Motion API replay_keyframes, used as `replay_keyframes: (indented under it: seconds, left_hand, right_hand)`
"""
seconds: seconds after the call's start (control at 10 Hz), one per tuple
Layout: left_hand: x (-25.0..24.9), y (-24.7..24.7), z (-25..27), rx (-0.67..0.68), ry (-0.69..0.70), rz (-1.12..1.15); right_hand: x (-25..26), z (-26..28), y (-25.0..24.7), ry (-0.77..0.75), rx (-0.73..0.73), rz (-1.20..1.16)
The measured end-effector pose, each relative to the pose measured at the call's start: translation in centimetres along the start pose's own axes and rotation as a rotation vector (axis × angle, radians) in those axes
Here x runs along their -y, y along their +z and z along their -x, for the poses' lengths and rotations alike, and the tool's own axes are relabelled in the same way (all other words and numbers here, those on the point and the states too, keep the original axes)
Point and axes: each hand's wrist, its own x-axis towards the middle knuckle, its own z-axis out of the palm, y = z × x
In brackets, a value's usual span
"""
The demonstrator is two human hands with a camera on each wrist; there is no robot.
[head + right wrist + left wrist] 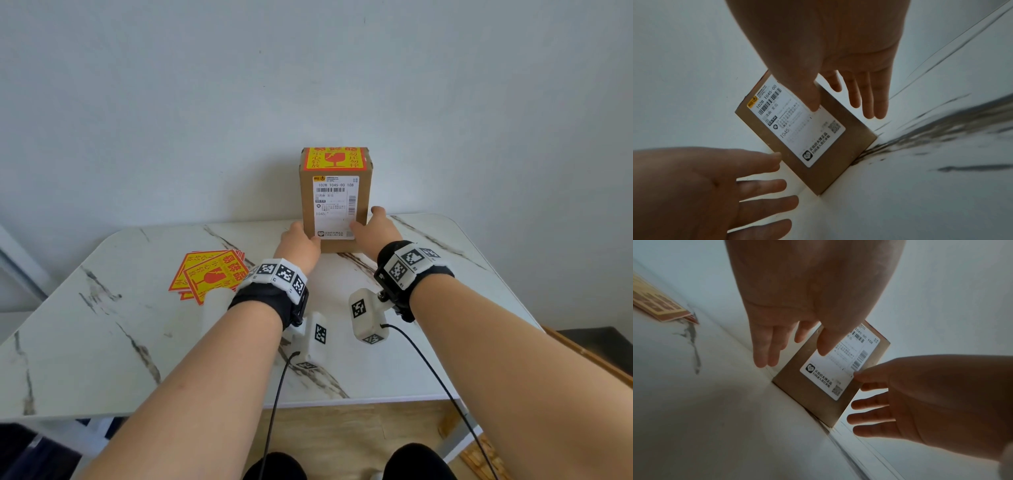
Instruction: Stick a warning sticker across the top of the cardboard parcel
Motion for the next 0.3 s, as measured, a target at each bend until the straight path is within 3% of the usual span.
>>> replay_keyframes:
  seconds: [0.1, 0.3]
  left_hand:
    - [-0.2, -0.6, 0.9, 0.033, 0.012, -0.082]
    - [-0.2, -1.6, 4.6, 0.148, 0.133, -0.356]
  right_hand:
    - [0.0, 1.3, -0.5, -0.001, 0.030, 0.024]
    - [0.4, 6.5, -1.9, -0.142, 0.082, 0.119]
